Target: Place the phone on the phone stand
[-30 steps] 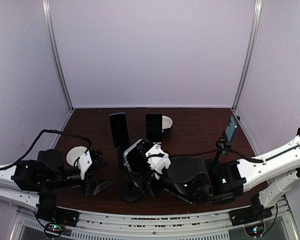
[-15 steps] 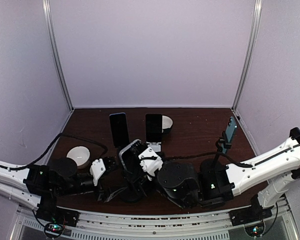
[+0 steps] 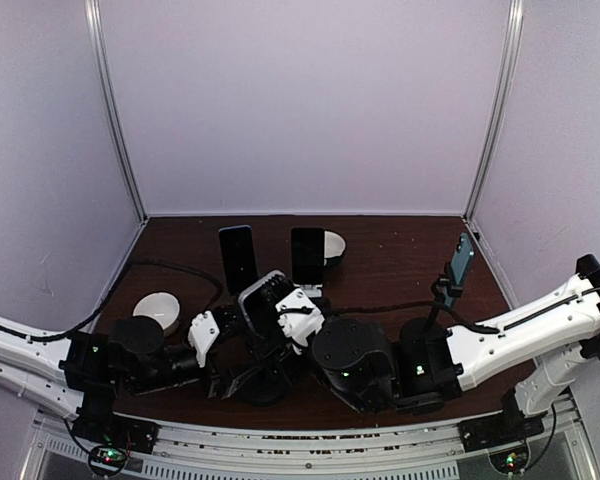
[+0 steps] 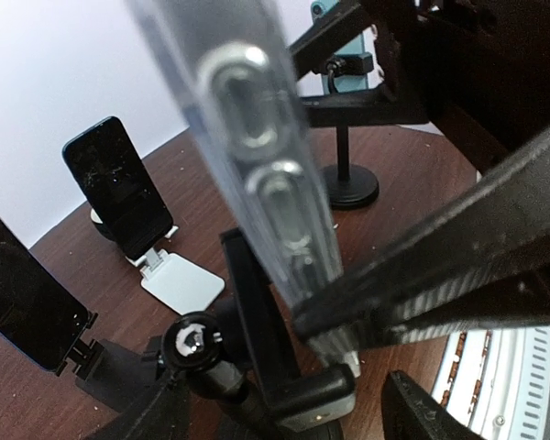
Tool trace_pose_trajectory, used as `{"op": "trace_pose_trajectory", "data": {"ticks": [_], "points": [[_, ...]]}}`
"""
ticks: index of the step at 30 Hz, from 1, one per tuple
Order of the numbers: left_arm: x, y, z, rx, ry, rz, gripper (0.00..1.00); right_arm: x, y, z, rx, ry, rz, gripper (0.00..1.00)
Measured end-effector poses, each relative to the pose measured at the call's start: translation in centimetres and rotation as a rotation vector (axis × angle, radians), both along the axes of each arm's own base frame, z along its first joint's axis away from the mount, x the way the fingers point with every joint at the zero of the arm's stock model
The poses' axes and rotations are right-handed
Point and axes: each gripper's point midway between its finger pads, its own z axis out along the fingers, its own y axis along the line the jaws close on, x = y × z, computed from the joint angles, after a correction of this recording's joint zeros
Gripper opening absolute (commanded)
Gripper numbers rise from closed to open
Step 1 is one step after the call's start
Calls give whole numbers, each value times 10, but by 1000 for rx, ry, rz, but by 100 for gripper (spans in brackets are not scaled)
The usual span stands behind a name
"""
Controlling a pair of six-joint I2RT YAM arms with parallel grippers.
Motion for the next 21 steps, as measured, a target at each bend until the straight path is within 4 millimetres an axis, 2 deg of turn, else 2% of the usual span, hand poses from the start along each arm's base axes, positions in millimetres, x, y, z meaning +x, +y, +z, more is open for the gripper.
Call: {"op": "trace_pose_trajectory", "data": {"ticks": [6, 11, 14, 21], "points": [[3, -10, 1, -47, 23, 17, 70, 4, 1, 4, 58, 23, -16, 0], [4, -16, 1, -64, 29, 19, 69, -5, 5, 2, 96, 52, 1, 0], [4, -16, 4, -74, 31, 20, 65, -7, 6, 3, 113, 64, 2, 0], [1, -6, 24, -138, 21, 13, 72, -20, 11, 8, 124, 77, 66, 0]]}}
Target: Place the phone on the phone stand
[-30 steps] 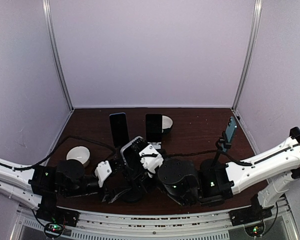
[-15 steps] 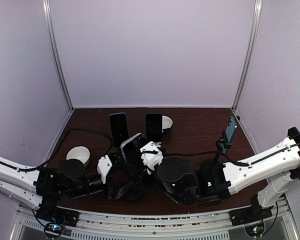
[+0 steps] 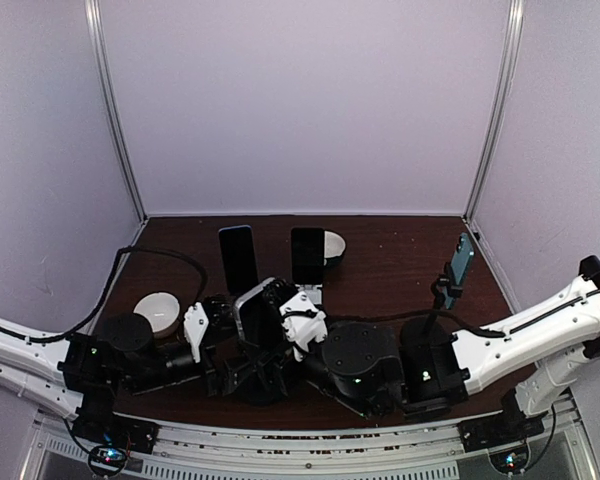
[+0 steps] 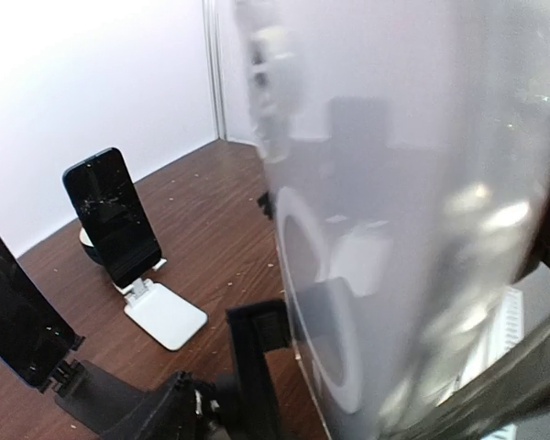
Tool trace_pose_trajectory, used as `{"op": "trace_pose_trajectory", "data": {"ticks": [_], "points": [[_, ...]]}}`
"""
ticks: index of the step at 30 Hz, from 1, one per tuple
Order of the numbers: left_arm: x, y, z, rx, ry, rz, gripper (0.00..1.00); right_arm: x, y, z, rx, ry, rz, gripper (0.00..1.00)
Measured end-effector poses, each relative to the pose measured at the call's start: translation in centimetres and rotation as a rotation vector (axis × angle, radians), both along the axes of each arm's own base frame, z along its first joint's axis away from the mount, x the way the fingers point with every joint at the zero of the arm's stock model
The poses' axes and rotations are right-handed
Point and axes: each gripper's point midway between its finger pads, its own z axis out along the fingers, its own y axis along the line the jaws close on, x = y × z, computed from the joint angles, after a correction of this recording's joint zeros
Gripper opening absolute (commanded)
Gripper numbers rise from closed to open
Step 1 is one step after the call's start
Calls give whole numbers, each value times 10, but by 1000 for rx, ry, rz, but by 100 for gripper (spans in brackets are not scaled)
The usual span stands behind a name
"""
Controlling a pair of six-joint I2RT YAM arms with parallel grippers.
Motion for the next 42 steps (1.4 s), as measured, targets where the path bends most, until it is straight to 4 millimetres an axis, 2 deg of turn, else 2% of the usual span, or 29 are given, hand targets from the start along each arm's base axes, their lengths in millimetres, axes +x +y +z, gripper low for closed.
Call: {"op": "trace_pose_trajectory", "data": {"ticks": [3, 6, 9, 12, 14, 20, 23, 31, 38, 42], "points": [[-8, 5, 9, -41, 2, -36, 72, -5, -3, 12, 16, 21, 98, 0], [-13, 9, 19, -73, -1, -58, 72, -2, -20, 34, 49, 23, 147, 0], [-10, 15, 13, -44, -3, -43, 71, 1, -39, 58, 96, 14, 139, 0], [-9, 20, 1, 5, -8, -38, 70, 1, -40, 69, 125, 8, 138, 0], [-8, 22, -3, 26, -11, -31, 71, 1, -33, 66, 114, 7, 137, 0], [-8, 25, -11, 53, -8, -29, 73, 4, -2, 32, -6, 6, 132, 0], [-9, 22, -17, 68, -2, -35, 72, 6, 6, 22, -46, 7, 119, 0], [-12, 12, -35, 129, 9, -60, 74, 11, 1, 14, -71, 18, 75, 0], [-12, 8, -20, 70, 6, -64, 73, 16, -20, 3, -163, -16, -43, 0], [-10, 2, -24, 76, 13, -56, 74, 19, -27, 5, -158, -26, -98, 0]]}}
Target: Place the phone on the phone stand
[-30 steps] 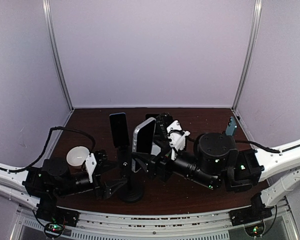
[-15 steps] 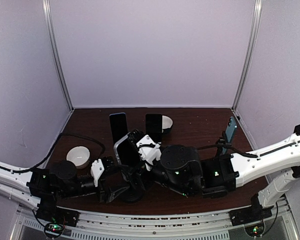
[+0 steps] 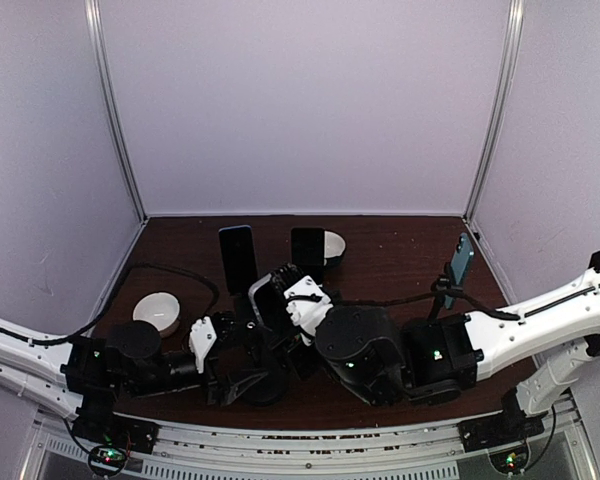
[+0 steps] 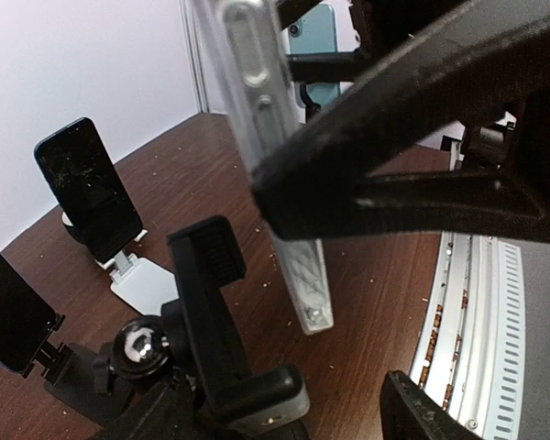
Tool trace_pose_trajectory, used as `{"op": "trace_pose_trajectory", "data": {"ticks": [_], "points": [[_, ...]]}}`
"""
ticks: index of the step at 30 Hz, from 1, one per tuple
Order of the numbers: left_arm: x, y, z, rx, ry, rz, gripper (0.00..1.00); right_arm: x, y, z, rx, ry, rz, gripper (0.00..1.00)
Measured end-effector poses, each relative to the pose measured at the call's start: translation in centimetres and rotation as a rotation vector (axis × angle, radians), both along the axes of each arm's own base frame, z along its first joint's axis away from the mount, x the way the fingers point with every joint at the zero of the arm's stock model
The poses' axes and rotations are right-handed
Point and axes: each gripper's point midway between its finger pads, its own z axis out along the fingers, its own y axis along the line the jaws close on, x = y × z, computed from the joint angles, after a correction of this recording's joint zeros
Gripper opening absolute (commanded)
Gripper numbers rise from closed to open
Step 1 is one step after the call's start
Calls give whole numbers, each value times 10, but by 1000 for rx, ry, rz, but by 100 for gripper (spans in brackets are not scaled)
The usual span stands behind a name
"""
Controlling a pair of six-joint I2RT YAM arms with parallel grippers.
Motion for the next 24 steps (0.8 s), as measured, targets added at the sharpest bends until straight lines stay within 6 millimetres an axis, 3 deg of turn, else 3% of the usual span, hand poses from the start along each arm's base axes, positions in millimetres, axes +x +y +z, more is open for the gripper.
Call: {"op": "trace_pose_trajectory", "data": {"ticks": [4, 11, 16, 21, 24], "points": [[5, -4, 0, -4, -6, 24, 74, 1, 3, -2, 14, -5, -25, 0], [12, -8, 7, -44, -21, 68, 70, -9, 21, -22, -3, -8, -4, 0], [15, -9, 8, -49, -28, 83, 66, -11, 23, -18, 19, -16, -7, 0], [16, -5, 12, -58, -31, 93, 68, -14, 22, -15, 31, -18, -10, 0], [13, 0, 20, -82, -22, 84, 68, -18, 13, -8, 75, -6, -4, 0]]}}
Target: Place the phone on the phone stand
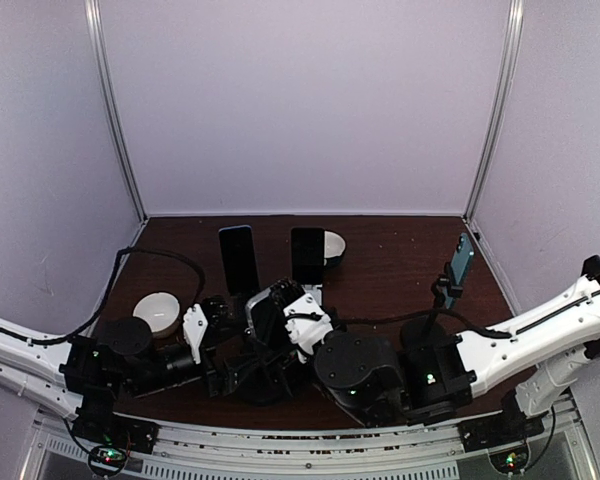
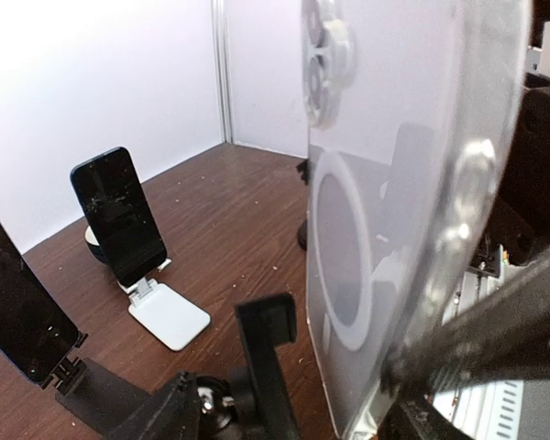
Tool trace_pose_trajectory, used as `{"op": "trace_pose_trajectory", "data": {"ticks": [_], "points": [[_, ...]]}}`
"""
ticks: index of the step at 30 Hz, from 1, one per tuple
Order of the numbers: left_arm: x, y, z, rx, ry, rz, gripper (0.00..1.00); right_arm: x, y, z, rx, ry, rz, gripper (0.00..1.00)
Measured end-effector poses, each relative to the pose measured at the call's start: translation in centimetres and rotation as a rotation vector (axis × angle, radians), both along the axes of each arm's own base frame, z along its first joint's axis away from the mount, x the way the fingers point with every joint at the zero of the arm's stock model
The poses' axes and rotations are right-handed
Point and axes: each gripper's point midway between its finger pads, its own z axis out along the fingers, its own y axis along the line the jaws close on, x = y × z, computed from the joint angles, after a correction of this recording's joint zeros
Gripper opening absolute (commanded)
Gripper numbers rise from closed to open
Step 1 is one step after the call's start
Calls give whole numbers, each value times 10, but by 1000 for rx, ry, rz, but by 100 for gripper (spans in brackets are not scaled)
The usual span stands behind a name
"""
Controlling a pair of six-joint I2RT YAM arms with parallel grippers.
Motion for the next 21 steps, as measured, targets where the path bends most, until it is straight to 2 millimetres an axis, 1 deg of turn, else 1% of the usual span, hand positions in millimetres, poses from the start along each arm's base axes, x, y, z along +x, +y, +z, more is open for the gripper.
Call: {"op": "trace_pose_trajectory", "data": {"ticks": [4, 9, 13, 17, 19, 21], "points": [[-4, 2, 13, -35, 0, -15, 69, 1, -13, 15, 50, 8, -9, 0], [4, 8, 6, 18, 1, 30, 68, 12, -28, 18, 24, 12, -41, 0], [7, 8, -1, 52, 18, 52, 71, 25, -39, 9, -19, 37, -42, 0], [10, 11, -7, 61, 51, 80, 69, 34, -56, -1, -68, 78, -45, 0], [10, 12, -10, 66, 66, 88, 65, 39, -67, -8, -84, 116, -37, 0], [11, 10, -14, 77, 76, 94, 57, 44, -75, -19, -106, 177, -31, 0]]}}
